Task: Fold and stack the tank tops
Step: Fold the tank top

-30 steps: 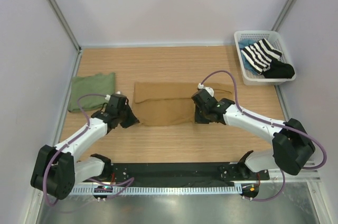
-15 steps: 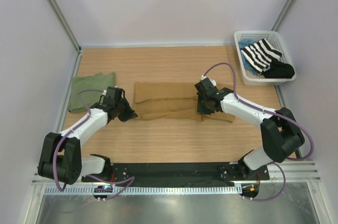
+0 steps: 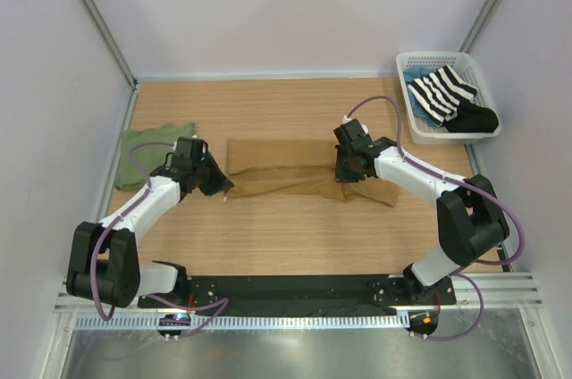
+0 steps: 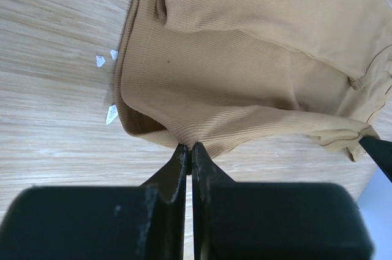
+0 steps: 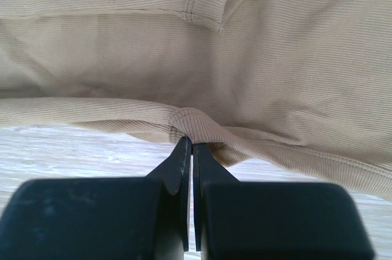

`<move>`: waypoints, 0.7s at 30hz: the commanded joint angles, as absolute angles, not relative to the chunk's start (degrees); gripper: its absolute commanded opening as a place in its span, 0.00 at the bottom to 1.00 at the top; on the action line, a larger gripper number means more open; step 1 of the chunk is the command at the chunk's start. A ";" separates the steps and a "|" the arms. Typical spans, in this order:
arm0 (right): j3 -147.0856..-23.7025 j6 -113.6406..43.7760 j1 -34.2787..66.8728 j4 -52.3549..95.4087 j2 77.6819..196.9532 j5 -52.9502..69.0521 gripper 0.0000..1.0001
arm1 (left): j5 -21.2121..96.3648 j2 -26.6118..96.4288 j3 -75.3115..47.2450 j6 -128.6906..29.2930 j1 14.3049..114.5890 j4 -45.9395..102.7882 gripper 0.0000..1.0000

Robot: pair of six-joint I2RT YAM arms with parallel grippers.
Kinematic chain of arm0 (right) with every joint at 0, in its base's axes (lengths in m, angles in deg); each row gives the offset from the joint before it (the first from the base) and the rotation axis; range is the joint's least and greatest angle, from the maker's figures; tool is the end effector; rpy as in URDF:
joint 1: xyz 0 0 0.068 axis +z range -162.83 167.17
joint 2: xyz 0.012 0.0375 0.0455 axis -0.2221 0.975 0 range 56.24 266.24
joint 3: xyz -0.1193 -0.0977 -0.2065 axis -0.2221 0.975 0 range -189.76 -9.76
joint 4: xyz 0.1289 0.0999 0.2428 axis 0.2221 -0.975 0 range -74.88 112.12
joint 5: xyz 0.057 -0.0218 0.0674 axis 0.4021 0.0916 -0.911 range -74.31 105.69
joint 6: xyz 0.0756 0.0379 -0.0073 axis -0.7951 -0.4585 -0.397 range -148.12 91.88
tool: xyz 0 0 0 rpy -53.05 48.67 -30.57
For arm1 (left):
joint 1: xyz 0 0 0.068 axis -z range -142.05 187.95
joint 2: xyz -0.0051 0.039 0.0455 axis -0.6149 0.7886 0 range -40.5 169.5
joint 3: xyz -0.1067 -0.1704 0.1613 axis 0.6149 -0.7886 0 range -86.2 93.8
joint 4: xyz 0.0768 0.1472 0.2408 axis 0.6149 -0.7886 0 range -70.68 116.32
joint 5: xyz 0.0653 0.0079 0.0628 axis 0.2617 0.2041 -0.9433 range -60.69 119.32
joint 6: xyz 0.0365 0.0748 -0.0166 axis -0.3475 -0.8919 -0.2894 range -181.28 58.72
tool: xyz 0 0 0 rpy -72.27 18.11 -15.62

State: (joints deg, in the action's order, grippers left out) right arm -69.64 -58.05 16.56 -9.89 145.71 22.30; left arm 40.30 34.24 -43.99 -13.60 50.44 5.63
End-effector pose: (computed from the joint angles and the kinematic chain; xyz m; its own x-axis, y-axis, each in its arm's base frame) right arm 0.3173 0.1689 0.1465 -0.8837 0.0711 -0.4626 0.0012 0.9888 0.1495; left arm 0.2989 -0.0807 0.1365 -0.7659 -0.5737 -0.2903 -0.3601 0.7568 -0.5455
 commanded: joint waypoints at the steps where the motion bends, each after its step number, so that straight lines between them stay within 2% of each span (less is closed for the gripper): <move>1: -72.07 -56.60 16.26 -10.31 145.00 21.76 0.01 | 41.71 32.19 -42.43 -14.43 49.90 5.05 0.00; 21: -82.88 -53.70 12.31 -12.15 154.58 21.14 0.01 | 44.52 43.87 -34.00 -12.50 47.35 10.23 0.00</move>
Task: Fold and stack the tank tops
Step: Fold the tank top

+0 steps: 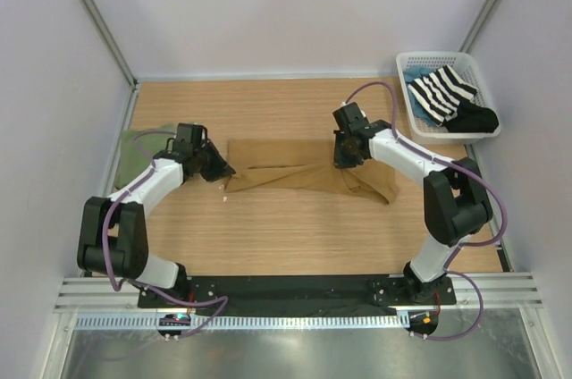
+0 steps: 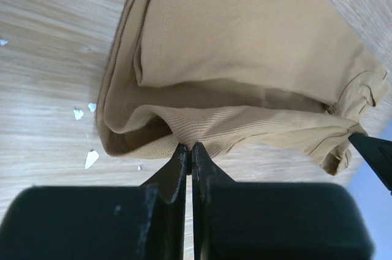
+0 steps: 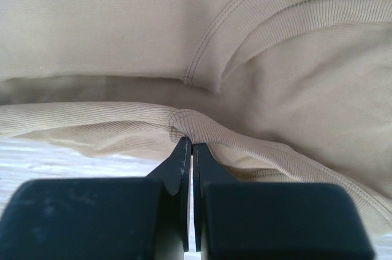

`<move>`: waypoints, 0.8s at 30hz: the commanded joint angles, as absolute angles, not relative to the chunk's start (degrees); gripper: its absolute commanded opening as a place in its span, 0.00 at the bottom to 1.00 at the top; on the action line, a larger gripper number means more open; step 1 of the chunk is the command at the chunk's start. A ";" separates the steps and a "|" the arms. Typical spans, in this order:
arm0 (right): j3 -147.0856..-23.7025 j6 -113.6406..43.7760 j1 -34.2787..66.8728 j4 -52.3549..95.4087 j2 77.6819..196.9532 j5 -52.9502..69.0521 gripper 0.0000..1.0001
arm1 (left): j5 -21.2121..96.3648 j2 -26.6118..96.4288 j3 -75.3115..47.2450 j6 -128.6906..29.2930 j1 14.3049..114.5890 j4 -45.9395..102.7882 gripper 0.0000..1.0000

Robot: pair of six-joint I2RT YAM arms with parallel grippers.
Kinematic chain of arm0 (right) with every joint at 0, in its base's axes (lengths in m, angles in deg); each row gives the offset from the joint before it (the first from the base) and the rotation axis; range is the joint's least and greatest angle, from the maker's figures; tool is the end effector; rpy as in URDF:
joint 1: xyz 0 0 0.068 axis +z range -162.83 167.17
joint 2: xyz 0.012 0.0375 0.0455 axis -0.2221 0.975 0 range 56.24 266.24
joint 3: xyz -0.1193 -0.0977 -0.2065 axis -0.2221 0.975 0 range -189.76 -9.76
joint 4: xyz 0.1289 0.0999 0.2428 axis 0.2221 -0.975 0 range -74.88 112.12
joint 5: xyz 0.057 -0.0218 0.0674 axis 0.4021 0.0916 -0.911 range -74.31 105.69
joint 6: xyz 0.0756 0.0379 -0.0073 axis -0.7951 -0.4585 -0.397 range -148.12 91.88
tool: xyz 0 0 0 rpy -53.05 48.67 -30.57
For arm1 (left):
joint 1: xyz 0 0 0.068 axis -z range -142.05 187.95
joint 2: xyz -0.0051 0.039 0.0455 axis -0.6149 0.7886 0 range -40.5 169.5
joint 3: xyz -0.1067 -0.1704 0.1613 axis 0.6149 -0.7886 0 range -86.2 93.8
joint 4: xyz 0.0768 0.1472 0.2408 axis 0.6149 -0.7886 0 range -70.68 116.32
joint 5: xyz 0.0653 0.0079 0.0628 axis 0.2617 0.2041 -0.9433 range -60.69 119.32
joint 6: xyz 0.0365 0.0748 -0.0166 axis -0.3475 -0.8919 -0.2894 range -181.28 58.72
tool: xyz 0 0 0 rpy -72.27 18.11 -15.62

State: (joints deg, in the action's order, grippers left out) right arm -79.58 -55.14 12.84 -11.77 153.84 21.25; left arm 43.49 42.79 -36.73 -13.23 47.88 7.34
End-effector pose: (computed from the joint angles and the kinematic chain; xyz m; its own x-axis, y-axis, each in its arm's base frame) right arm 0.3609 0.1655 0.1527 -0.8839 0.0768 -0.4614 0.0132 0.9901 0.1396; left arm 0.3354 -0.0772 0.1389 -0.7574 -0.5993 -0.2591 -0.3741 0.7236 -0.5801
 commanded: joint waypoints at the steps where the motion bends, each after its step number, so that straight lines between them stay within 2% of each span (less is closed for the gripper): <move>1: -83.23 -53.61 12.31 -12.59 155.54 21.23 0.01 | 44.52 44.31 -33.65 -12.50 47.26 10.41 0.00; 20: -90.00 -53.95 10.02 -12.86 160.73 20.35 0.01 | 47.33 51.08 -27.06 -10.92 44.89 12.52 0.00; 22: -91.49 -54.13 10.02 -12.60 162.05 20.35 0.01 | 47.33 52.05 -25.83 -10.30 44.45 13.22 0.02; 24: -92.54 -54.66 9.85 -12.24 163.46 20.53 0.06 | 47.51 53.37 -25.03 -9.86 44.01 14.01 0.13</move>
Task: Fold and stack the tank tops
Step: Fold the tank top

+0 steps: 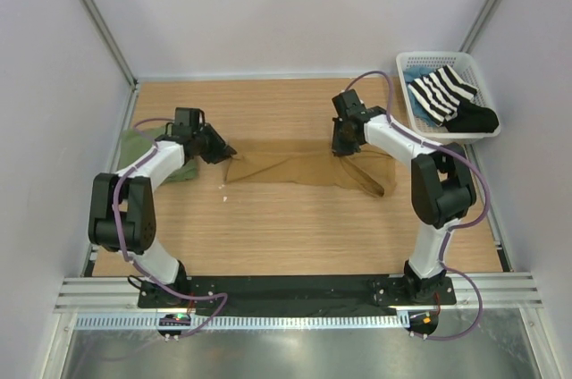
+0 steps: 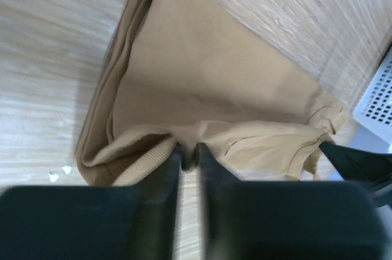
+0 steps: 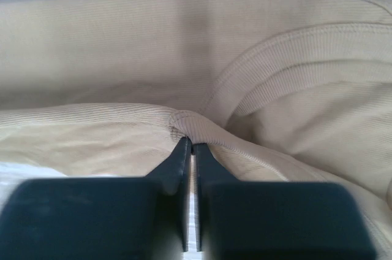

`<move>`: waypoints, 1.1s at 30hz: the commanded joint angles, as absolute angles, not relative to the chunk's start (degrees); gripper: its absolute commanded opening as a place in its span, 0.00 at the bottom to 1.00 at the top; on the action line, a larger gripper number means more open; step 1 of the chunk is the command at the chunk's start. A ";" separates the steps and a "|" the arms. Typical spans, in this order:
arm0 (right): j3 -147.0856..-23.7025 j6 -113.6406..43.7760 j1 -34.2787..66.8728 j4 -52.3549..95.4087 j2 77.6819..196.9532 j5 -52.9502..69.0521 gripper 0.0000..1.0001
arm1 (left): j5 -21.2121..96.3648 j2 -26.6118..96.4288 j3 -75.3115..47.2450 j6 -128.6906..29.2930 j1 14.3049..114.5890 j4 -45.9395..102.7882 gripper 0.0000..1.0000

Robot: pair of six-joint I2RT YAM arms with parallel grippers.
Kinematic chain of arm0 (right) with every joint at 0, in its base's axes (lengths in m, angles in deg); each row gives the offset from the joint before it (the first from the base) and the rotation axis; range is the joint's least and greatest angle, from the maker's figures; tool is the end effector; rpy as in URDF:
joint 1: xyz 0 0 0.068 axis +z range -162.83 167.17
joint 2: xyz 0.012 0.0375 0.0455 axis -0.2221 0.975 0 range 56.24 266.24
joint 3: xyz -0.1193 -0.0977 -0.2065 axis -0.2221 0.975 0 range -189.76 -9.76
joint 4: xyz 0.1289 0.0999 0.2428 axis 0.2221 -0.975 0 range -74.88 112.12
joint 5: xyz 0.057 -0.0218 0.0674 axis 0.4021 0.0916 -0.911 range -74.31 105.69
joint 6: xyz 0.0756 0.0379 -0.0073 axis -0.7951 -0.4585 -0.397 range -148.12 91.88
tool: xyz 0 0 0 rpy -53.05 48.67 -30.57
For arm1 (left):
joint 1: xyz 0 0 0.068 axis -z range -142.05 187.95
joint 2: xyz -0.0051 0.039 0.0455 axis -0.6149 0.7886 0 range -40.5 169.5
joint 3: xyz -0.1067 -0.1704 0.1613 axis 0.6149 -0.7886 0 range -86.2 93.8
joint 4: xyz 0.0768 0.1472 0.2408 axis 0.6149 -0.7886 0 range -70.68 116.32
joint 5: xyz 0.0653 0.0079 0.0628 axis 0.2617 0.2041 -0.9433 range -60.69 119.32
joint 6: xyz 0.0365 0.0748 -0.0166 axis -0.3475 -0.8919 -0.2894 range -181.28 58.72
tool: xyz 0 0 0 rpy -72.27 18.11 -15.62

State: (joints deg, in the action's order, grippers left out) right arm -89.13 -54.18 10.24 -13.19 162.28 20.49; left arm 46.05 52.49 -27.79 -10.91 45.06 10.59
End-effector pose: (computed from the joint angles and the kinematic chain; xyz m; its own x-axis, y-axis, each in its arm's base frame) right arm 0.4013 0.1641 0.1501 -0.8853 0.0987 -0.4544 0.0385 0.9894 0.1400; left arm 0.3830 -0.0694 0.1414 -0.7190 -0.6535 -0.2367 -0.3960 0.6650 -0.6332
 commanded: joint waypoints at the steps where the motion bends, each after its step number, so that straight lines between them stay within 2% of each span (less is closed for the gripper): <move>1: -92.90 -54.66 9.85 -12.07 163.81 20.53 0.21 | 47.51 53.80 -24.42 -9.95 44.01 14.19 0.29; 4: -92.99 -55.10 9.76 -11.63 164.17 21.84 0.35 | 46.89 53.46 -24.41 -10.12 43.92 15.07 0.50; 5: -92.73 -55.27 9.76 -11.19 163.91 21.93 0.39 | 46.89 53.02 -24.50 -10.47 43.92 15.42 0.52; 8: -91.24 -55.10 9.76 -10.22 162.50 21.50 0.39 | 45.84 51.53 -25.64 -11.62 43.92 15.42 0.56; 17: -87.81 -55.01 9.50 -10.22 158.90 21.58 0.36 | 42.95 52.58 -25.91 -16.62 45.06 11.74 0.53; 22: -85.61 -54.92 9.06 -9.78 157.66 21.05 0.36 | 41.80 56.53 -23.37 -18.21 45.59 10.15 0.42; 33: -83.68 -55.01 8.79 -9.61 155.64 20.26 0.36 | 37.32 63.12 -18.35 -20.14 47.52 7.16 0.42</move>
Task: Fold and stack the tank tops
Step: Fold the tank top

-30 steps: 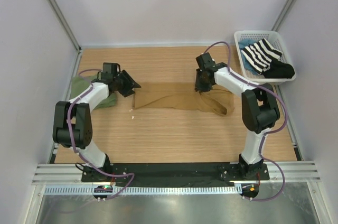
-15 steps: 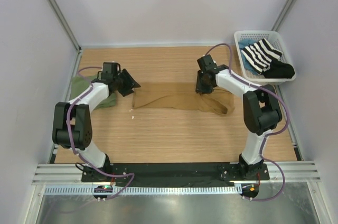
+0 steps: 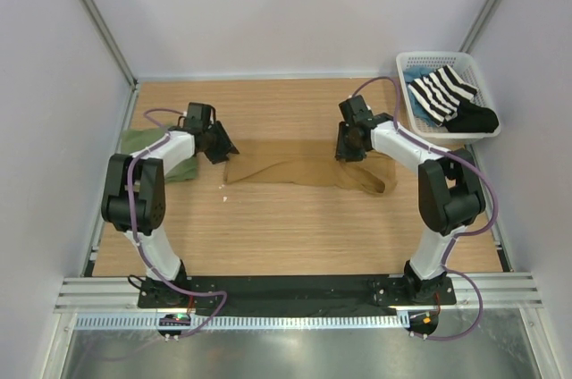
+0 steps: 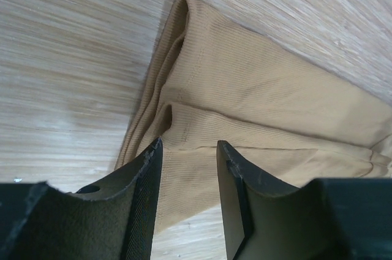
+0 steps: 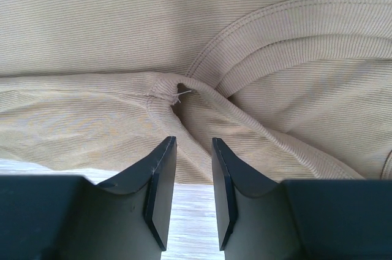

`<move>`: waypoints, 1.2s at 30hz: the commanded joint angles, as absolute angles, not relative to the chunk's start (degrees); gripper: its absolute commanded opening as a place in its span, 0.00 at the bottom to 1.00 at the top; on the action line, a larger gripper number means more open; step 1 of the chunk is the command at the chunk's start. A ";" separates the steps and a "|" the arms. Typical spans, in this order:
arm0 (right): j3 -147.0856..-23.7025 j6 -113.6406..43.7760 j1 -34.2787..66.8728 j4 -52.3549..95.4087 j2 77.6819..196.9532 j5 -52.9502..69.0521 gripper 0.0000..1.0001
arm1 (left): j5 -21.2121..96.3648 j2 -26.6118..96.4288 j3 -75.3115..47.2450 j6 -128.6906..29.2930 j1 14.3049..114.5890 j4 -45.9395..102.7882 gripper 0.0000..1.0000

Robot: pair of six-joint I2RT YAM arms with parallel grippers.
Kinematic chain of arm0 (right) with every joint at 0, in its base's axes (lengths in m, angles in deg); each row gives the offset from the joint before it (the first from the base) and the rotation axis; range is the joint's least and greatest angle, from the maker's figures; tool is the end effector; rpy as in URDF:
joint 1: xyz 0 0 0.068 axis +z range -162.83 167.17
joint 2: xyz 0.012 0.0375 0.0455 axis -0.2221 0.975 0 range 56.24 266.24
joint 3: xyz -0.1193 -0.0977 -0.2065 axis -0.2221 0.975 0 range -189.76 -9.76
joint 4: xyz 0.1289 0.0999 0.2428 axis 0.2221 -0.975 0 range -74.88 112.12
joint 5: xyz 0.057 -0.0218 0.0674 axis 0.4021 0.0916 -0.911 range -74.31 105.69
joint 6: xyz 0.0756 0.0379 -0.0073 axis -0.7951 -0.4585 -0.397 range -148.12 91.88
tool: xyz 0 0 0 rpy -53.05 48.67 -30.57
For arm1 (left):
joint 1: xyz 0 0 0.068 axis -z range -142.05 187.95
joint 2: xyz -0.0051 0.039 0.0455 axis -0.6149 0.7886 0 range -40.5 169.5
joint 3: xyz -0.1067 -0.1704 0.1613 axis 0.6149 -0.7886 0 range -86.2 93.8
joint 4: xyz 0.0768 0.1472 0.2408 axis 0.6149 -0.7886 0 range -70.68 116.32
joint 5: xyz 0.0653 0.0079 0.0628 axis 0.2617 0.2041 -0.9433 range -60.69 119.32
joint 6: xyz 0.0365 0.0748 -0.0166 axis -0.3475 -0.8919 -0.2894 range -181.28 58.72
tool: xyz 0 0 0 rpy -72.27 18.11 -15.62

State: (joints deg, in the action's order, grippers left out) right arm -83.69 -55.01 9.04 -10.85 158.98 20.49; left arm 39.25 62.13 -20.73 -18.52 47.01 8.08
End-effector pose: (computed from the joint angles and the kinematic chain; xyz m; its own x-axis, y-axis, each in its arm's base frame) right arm 0.3896 0.1497 0.1437 -0.8806 0.1321 -0.4550 0.0715 0.9864 0.1481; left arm 0.4085 -0.0781 0.1146 -0.7679 -0.5546 -0.3205 -0.3668 0.7909 -0.4898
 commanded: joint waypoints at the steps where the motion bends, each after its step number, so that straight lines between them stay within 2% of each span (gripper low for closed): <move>1: -83.68 -55.01 8.79 -9.61 155.64 20.35 0.36 | 36.97 63.47 -18.26 -20.23 47.70 6.99 0.41; 4: -83.59 -55.01 8.79 -9.43 155.55 20.17 0.35 | 36.43 64.70 -17.56 -20.50 48.05 6.11 0.38; 5: -83.50 -55.01 8.70 -9.43 155.47 20.09 0.35 | 36.43 65.23 -17.12 -20.58 48.14 5.84 0.31; 8: -83.41 -55.01 8.70 -9.25 155.64 19.82 0.35 | 35.82 65.50 -16.77 -20.85 48.05 4.97 0.23; 13: -82.89 -54.75 8.53 -8.90 155.64 19.56 0.35 | 34.33 65.41 -15.89 -21.64 48.14 3.38 0.17; 15: -82.62 -54.66 8.35 -8.82 155.55 19.21 0.35 | 33.54 64.89 -15.71 -21.90 48.14 2.94 0.11; 17: -82.45 -54.57 8.26 -8.73 155.38 19.12 0.34 | 33.18 64.27 -15.45 -22.08 48.14 2.77 0.00; 31: -79.64 -54.83 7.21 -8.99 152.66 20.35 0.34 | 33.36 64.35 -9.39 -21.38 48.14 -0.05 0.00; 34: -77.10 -55.89 6.77 -8.99 149.41 21.84 0.37 | 33.80 65.67 -8.16 -20.94 48.05 -0.05 0.00; 36: -74.81 -56.68 6.16 -9.17 147.56 23.16 0.41 | 33.54 66.64 -7.19 -20.94 48.14 -0.05 0.00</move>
State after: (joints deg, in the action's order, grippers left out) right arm -77.00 -55.49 7.07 -9.67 152.55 20.51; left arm 34.40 65.65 -10.09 -21.18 48.01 0.34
